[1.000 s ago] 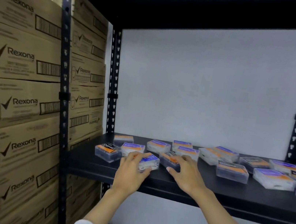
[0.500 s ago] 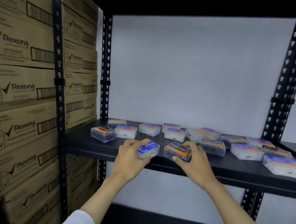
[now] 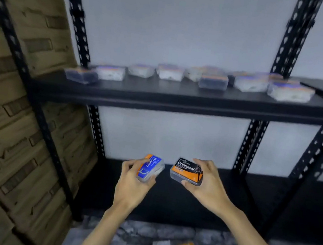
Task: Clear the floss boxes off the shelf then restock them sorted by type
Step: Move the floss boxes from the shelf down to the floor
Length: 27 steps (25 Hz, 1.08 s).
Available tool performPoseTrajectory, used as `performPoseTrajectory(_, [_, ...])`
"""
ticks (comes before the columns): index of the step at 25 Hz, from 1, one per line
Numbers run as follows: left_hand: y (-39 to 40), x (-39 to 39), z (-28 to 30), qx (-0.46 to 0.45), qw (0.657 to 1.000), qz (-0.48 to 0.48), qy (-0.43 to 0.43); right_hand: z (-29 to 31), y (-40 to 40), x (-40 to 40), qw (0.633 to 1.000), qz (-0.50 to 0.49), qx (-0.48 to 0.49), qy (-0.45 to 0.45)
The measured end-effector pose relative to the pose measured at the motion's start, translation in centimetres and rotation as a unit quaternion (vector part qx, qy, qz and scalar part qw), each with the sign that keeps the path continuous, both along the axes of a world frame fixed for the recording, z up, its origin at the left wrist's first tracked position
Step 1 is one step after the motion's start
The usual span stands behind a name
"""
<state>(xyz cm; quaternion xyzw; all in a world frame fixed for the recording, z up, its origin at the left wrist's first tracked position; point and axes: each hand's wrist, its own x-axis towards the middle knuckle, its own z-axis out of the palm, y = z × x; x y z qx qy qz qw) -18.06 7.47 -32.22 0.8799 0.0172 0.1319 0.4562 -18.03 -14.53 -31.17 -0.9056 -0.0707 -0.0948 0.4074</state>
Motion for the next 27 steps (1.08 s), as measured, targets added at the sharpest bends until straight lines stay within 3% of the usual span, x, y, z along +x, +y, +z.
performPoseTrajectory(6, [-3.8,1.8,-17.0,0.052,0.977,-0.063,0.199,-17.9,-4.2,0.5,0.983,-0.059,0.015,0.173])
performPoseTrajectory(13, [-8.2,3.7,-32.7,0.101,0.936,-0.128,0.312,-34.2,-9.9,0.3,0.946,-0.153,-0.027,0.286])
performPoseTrajectory(18, [-12.2,4.7,-37.6,0.154,0.918,-0.192,0.311,-39.8,-11.6,1.2,0.936,-0.192,-0.113,0.271])
performPoseTrajectory(27, [-13.3,5.3,-39.5,0.187,0.908,-0.237,0.290,-43.0,-11.2,1.8,0.928,-0.170,-0.067,0.326])
